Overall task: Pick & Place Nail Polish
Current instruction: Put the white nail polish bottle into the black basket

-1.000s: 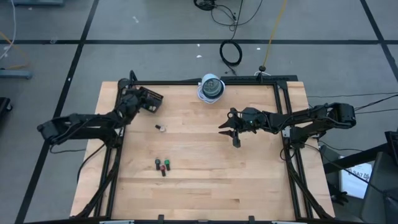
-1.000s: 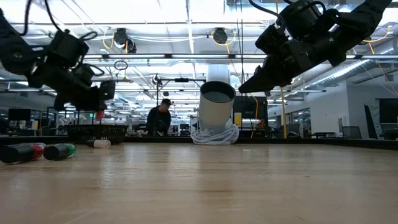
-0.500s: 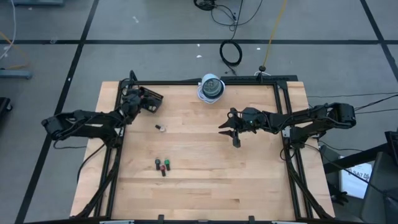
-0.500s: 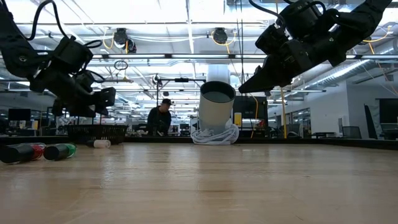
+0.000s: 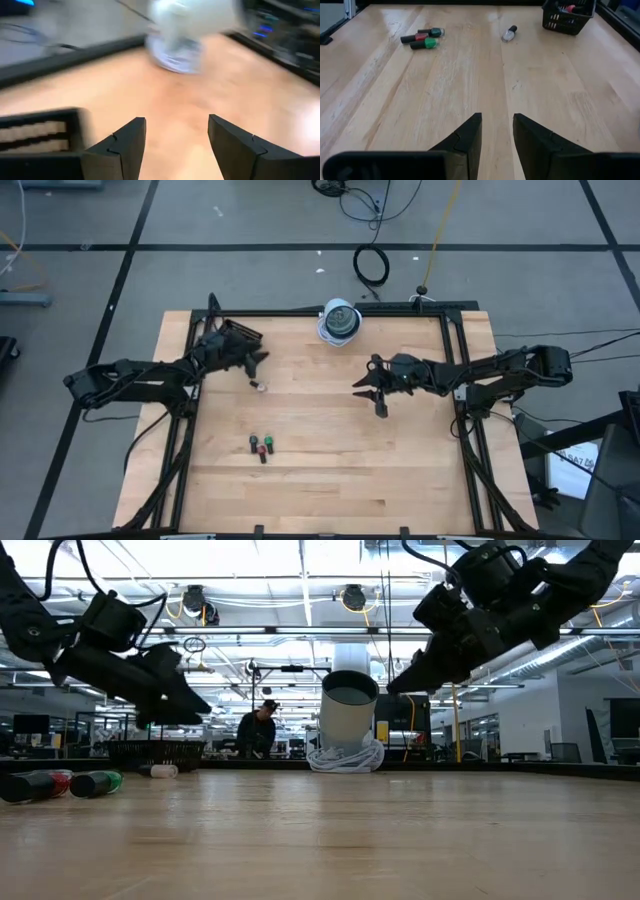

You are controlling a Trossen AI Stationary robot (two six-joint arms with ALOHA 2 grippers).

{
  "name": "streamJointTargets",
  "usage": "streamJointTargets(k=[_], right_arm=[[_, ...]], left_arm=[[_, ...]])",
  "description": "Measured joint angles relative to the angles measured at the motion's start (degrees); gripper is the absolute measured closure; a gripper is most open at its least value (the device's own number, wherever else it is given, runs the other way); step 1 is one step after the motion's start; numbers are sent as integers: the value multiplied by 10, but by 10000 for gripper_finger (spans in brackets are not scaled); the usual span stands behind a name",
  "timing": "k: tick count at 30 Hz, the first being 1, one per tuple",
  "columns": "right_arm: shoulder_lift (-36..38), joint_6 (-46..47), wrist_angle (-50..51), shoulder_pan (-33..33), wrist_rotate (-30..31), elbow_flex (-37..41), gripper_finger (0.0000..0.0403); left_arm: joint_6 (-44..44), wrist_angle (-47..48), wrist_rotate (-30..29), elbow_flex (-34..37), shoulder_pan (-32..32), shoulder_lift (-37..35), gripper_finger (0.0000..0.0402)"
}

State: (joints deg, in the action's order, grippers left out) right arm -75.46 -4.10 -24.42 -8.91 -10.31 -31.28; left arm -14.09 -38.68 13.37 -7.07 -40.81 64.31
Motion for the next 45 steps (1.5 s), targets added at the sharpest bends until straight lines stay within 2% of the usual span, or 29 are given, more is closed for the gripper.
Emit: streamJointTargets(k=[6,10,12,15,19,21,27,30,32,35,41,45], right_arm=[[0,0,-45,0,0,35,303],[0,10,-55,0,-2,36,303],[0,17,-69,0,-2,36,303],[0,19,-76,0,-2,36,303],[0,19,-77,0,-2,36,303],[0,20,-75,0,-2,36,303],[0,19,-70,0,-2,36,303],[0,19,-70,0,-2,36,303],[0,19,-70,0,-2,36,303],[0,19,-70,0,-2,36,303],[0,24,-70,0,-3,36,303],[0,24,-70,0,-3,36,303]], left_arm=[[0,63,139,0,31,0,190],[47,103,152,0,71,0,190],[57,114,121,0,93,0,190],[78,140,38,-9,119,0,190],[98,220,-54,-49,136,0,190],[106,265,-81,-73,138,0,190],[162,383,-94,-161,145,0,190],[167,486,-99,-217,162,0,190],[175,581,-129,-250,178,11,190],[166,674,-182,-271,204,34,190],[207,696,-194,-260,244,81,190],[241,676,-230,-259,255,119,190]])
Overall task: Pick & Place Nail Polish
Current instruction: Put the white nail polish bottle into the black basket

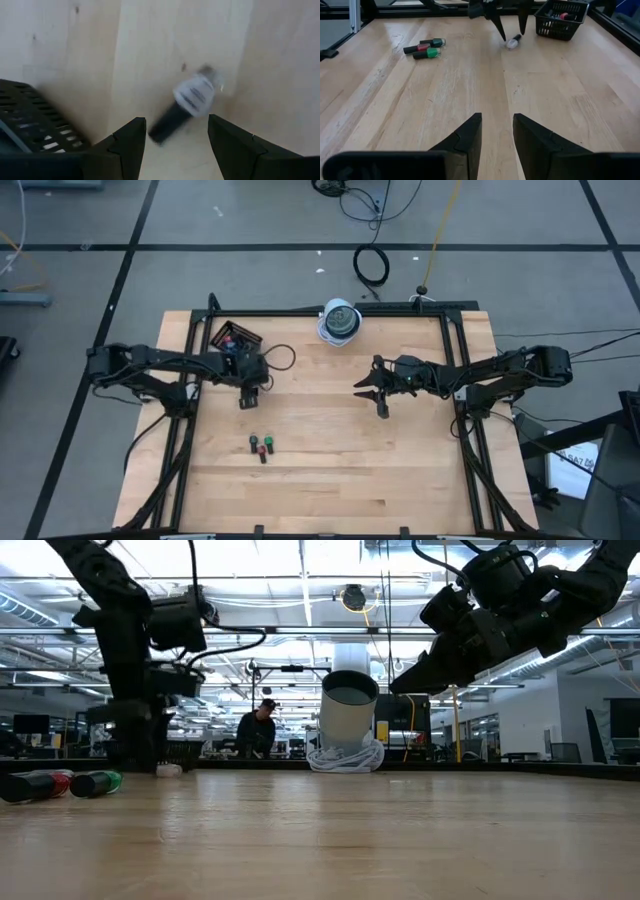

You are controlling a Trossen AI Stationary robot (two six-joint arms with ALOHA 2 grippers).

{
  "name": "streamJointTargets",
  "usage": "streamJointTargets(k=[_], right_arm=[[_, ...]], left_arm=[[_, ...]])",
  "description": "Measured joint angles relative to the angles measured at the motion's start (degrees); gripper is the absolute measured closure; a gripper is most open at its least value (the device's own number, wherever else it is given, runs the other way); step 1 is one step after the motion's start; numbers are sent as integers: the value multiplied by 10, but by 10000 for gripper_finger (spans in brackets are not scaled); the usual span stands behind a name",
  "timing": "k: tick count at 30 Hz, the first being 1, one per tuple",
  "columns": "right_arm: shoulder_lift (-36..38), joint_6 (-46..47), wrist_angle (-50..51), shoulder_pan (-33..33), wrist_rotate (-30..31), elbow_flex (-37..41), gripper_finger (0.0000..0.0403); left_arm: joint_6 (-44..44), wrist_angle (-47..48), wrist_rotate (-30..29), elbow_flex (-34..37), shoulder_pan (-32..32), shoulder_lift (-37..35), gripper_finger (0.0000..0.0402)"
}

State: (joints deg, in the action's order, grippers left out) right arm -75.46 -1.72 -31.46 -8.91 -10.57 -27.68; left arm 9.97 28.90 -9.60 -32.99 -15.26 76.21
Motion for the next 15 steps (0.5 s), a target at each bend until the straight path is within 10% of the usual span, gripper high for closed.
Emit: streamJointTargets(k=[15], right_arm=[[0,0,0,0,0,0,303]], left_arm=[[19,-35,3,-1,-9,43,190]])
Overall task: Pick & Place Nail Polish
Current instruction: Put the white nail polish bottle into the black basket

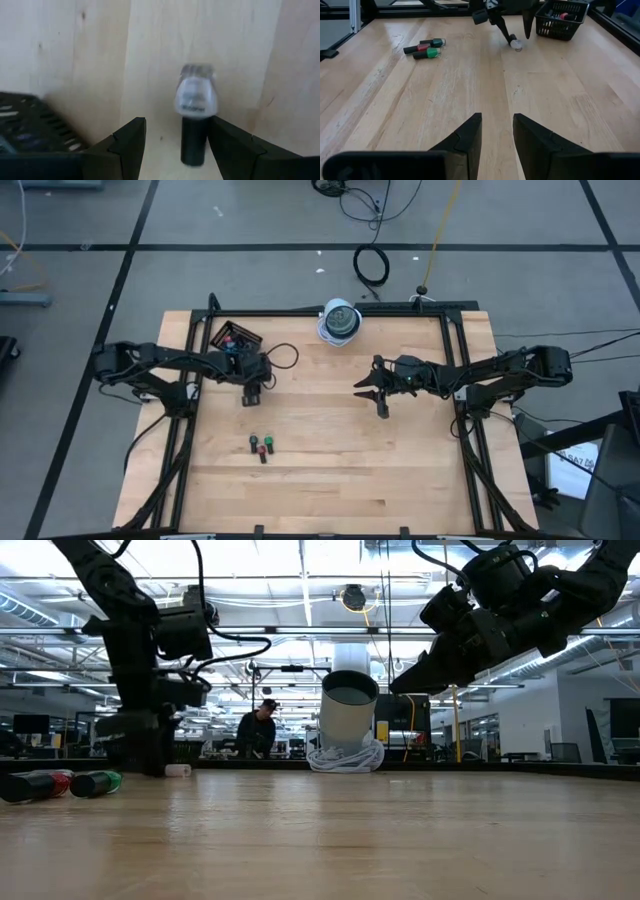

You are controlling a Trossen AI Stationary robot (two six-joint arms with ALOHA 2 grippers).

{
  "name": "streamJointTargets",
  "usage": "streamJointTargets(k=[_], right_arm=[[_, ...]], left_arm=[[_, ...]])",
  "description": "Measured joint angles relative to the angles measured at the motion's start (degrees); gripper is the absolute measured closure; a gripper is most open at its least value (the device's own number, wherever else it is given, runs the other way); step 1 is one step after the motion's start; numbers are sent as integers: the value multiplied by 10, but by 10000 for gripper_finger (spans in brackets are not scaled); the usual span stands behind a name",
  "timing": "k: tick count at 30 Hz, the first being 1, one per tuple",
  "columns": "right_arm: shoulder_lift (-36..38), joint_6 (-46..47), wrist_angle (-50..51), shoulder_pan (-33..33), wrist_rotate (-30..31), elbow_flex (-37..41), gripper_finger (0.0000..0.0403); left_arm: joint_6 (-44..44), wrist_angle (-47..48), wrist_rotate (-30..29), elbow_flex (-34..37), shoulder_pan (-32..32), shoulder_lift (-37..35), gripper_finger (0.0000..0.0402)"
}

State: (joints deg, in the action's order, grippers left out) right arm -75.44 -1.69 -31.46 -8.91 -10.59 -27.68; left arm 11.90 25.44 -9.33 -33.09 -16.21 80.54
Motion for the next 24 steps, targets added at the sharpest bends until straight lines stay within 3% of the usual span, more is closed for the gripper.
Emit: streamJointTargets(k=[17,24], right_arm=[[0,2,0,0,0,0,303],[0,2,0,0,0,0,303]], left_arm=[[-179,4,68,1,3,1,190],[-213,0,92,2,40,2,190]])
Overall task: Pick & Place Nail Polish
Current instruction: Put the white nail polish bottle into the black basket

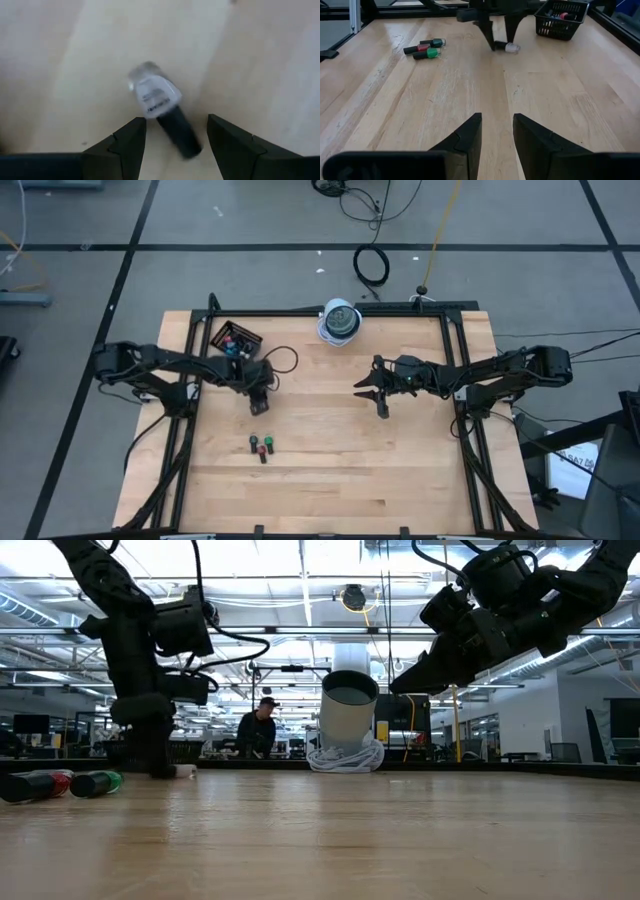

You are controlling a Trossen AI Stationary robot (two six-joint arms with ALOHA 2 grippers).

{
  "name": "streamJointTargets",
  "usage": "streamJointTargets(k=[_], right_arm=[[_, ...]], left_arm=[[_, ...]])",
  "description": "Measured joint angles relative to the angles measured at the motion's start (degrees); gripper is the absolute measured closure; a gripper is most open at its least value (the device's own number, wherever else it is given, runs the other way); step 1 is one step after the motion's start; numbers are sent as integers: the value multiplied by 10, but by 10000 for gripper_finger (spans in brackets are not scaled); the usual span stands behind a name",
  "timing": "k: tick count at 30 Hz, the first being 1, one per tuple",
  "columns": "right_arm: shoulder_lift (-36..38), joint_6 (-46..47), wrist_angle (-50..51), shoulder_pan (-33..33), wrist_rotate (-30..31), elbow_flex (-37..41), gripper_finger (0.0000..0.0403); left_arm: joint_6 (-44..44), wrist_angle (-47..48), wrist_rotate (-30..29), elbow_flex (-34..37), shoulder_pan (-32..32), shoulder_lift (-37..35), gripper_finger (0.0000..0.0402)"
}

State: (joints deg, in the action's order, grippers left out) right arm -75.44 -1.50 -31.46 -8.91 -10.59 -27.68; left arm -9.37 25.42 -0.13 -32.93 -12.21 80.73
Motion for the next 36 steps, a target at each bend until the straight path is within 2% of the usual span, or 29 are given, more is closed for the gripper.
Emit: streamJointTargets(k=[6,11,13,19,25,29,32,36], right_arm=[[0,0,0,0,0,0,303],[0,0,0,0,0,0,303],[0,0,0,0,0,0,303],[0,0,0,0,0,0,303],[0,-1,0,0,0,0,303],[0,-1,0,0,0,0,303],[0,1,0,0,0,0,303],[0,2,0,0,0,0,303]], left_arm=[[-3,-5,1,0,35,0,190],[-64,-18,-26,0,38,0,190],[-62,-18,-30,0,36,0,190],[87,-17,-44,0,41,0,190],[136,-13,-57,-3,55,0,190],[173,-5,-130,-10,60,-9,190],[218,-36,-181,-14,56,-9,190],[285,-73,-160,-13,43,-7,190]])
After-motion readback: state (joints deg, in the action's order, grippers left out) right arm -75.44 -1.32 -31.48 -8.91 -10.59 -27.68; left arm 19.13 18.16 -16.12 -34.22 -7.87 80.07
